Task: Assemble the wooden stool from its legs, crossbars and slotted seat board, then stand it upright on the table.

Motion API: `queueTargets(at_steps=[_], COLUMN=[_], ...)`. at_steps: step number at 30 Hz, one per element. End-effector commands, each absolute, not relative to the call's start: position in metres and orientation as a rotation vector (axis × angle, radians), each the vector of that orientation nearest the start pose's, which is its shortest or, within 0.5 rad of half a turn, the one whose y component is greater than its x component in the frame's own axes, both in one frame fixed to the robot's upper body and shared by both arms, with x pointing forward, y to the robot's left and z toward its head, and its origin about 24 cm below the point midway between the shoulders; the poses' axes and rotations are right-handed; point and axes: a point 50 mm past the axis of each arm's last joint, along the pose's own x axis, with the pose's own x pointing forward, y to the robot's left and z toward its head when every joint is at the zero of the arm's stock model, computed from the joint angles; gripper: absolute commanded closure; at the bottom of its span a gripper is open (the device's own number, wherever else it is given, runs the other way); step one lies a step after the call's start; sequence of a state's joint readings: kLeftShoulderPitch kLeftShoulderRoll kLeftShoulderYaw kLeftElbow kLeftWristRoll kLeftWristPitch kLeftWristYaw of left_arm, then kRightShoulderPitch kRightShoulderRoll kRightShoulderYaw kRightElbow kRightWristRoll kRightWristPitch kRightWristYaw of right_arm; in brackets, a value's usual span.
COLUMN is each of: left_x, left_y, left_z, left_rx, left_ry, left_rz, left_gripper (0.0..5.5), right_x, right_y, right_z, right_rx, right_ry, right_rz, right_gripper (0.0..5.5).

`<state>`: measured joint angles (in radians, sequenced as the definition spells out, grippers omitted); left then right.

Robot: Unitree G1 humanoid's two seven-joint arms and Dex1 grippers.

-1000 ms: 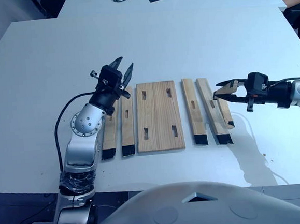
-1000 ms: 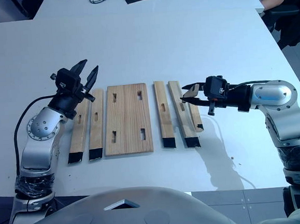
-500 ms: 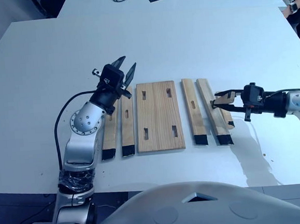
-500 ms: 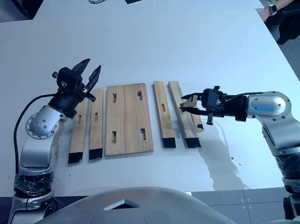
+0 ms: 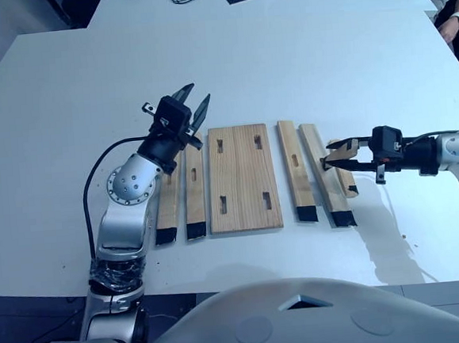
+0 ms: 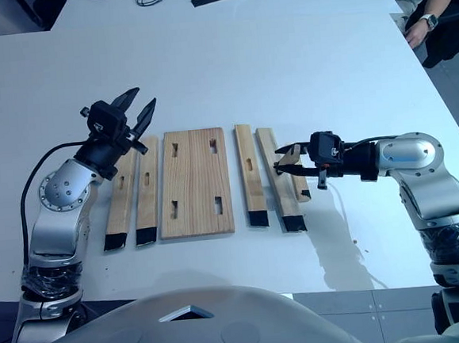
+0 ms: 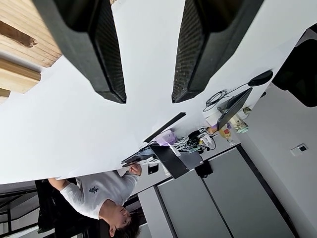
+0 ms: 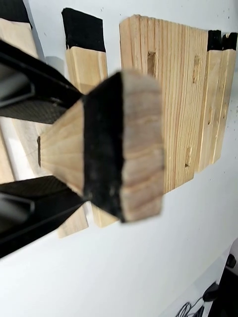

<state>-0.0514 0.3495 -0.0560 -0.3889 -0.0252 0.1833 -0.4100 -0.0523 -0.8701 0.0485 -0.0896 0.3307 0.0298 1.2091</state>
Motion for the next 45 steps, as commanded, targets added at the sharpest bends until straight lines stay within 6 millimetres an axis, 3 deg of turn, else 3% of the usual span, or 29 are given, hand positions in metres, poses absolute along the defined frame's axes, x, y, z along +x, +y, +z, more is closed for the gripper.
queueTargets(at_steps=[1,7,24,35,45], left_x=[0.247,0.246,0.245,0.25,0.25], left_y=[0.154,0.153,0.149,0.149,0.154], left_z=[0.125,0.124,0.125,0.129,0.133], left_rx=[0.372,0.372,0.366,0.389,0.401], left_ry=[-0.164,-0.161,-0.169,-0.163,-0.156], left_rz=[-0.542,-0.554,-0.569,-0.634,-0.643], left_gripper=[3.8,3.8,3.8,3.8,3.8], right_x=[0.222,0.217,0.228,0.23,0.228], right_y=[-0.233,-0.234,-0.24,-0.23,-0.229], right_z=[0.085,0.08,0.087,0.057,0.073], right_rx=[-0.509,-0.498,-0.447,-0.436,-0.413], right_ry=[0.383,0.432,0.528,0.536,0.438], right_rz=[1.285,1.327,1.388,1.391,1.325], right_gripper=[4.2,4.2,4.2,4.2,4.2])
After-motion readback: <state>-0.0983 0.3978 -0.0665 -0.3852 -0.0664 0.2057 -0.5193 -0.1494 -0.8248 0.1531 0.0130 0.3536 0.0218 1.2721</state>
